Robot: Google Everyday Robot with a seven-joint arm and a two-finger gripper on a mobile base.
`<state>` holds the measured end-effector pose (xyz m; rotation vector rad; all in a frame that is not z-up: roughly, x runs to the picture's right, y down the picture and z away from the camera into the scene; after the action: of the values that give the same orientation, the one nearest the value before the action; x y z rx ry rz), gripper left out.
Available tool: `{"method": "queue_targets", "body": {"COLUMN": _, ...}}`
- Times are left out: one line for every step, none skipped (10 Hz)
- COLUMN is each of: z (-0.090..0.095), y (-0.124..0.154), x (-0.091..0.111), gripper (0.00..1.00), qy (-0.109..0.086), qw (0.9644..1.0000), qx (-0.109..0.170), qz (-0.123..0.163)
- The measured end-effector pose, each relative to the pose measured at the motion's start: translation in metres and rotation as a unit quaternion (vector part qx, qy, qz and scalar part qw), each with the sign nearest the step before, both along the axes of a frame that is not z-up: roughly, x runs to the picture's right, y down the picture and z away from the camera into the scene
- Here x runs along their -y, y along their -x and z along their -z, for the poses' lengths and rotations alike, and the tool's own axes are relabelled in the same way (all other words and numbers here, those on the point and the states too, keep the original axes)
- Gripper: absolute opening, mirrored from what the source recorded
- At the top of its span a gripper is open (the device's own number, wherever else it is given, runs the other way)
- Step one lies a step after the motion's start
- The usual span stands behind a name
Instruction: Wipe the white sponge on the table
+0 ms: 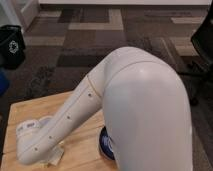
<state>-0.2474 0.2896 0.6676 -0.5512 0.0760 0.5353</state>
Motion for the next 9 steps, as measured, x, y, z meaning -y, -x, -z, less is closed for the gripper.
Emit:
{"method": "queue_targets", "body": {"z": -0.002, "y": 0.002, "x": 0.0, "gripper": 0.48, "qy": -0.002, "qw": 1.0, "qx": 0.001, "qz": 0.007}}
{"method": "queue_targets", "body": {"z": -0.003, "y": 0.004, "x": -0.001, "gripper": 0.34, "qy": -0.003, "qw": 0.9999, "qx": 0.0, "qz": 0.012}}
{"method": "queue_targets", "body": {"z": -0.003, "y": 0.003, "x": -0.002, "gripper": 0.27, "qy": -0.004, "qw": 0.9999, "qx": -0.001, "qz": 0.013}}
{"method": "queue_targets", "body": {"z": -0.003, "y": 0.003, "x": -0.003, "gripper": 0.15, "qy": -0.004, "qw": 0.9999, "qx": -0.003, "qz": 0.014}}
{"method": "queue_targets", "body": {"z": -0.002, "y": 0.002, "x": -0.003, "gripper": 0.07, "qy": -0.005, "qw": 0.9999, "qx": -0.005, "qz": 0.013}}
{"method": "queue_targets", "body": {"z": 0.0, "y": 0.001, "x": -0.003, "gripper": 0.01, "qy": -0.006, "qw": 0.9999, "qx": -0.007, "qz": 0.011}}
{"method": "queue_targets", "body": {"z": 0.002, "y": -0.001, "x": -0.004, "gripper": 0.0, "qy": -0.007, "qw": 0.9999, "qx": -0.011, "qz": 0.007}}
{"method": "queue_targets", "body": {"z": 0.004, "y": -0.007, "x": -0.005, "gripper": 0.0, "qy": -0.009, "qw": 0.9998, "qx": -0.017, "qz": 0.001}}
{"method": "queue_targets", "body": {"z": 0.007, "y": -0.018, "x": -0.005, "gripper": 0.0, "qy": -0.012, "qw": 0.9995, "qx": -0.027, "qz": -0.01}}
